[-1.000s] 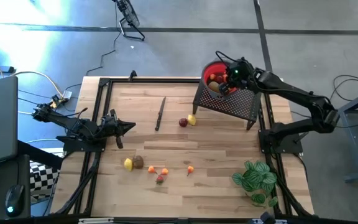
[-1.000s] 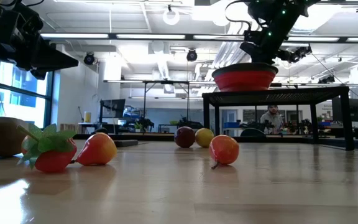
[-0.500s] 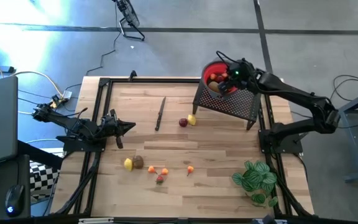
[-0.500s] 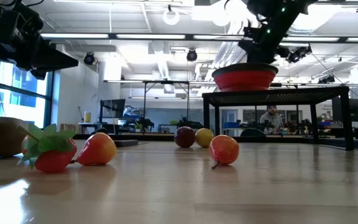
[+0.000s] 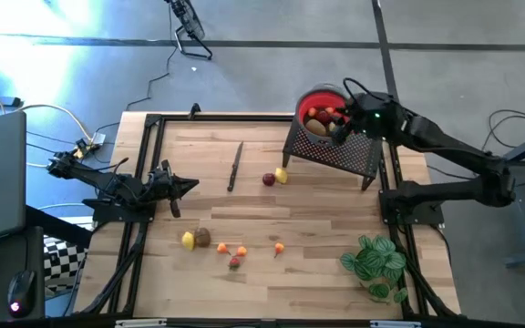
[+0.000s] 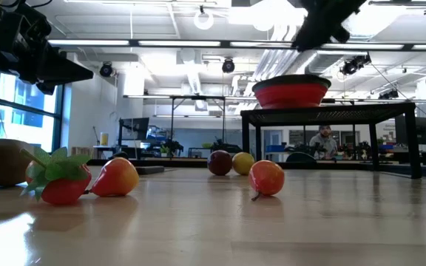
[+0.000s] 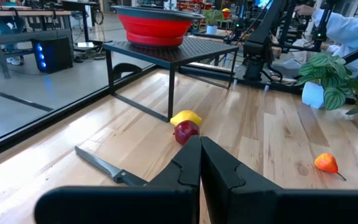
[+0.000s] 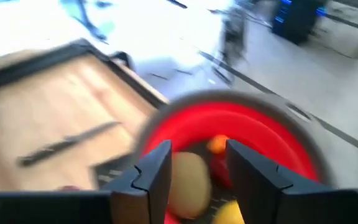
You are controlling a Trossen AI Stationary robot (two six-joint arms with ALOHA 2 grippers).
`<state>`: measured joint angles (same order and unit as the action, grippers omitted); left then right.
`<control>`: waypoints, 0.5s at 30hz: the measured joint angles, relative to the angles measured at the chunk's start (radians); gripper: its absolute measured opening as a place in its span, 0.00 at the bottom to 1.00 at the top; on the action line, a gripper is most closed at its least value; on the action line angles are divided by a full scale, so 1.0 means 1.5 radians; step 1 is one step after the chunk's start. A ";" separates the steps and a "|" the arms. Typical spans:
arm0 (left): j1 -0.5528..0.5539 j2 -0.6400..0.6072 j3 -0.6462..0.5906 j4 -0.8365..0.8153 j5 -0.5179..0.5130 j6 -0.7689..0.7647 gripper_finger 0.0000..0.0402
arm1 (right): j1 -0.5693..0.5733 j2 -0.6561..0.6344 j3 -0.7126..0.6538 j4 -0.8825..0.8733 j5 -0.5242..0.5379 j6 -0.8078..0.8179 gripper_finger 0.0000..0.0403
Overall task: Pick & Place Fruit
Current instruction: Put the orange pear into the red strainer bowl on the shelf
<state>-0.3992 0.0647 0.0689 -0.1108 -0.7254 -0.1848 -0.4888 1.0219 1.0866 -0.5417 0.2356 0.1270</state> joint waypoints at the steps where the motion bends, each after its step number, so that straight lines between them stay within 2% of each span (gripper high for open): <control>1: 0.000 0.000 0.000 0.000 0.000 0.000 0.00 | 0.008 -0.008 0.000 0.001 -0.013 0.000 0.35; 10: 0.000 0.000 0.000 0.000 0.000 0.000 0.00 | 0.080 -0.035 0.000 0.005 -0.130 0.001 0.35; 15: 0.000 0.000 0.000 0.000 0.000 0.000 0.00 | 0.128 -0.033 0.000 0.005 -0.140 0.000 0.35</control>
<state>-0.3993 0.0643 0.0689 -0.1108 -0.7254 -0.1852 -0.2966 0.9722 1.0866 -0.5341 0.0249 0.1276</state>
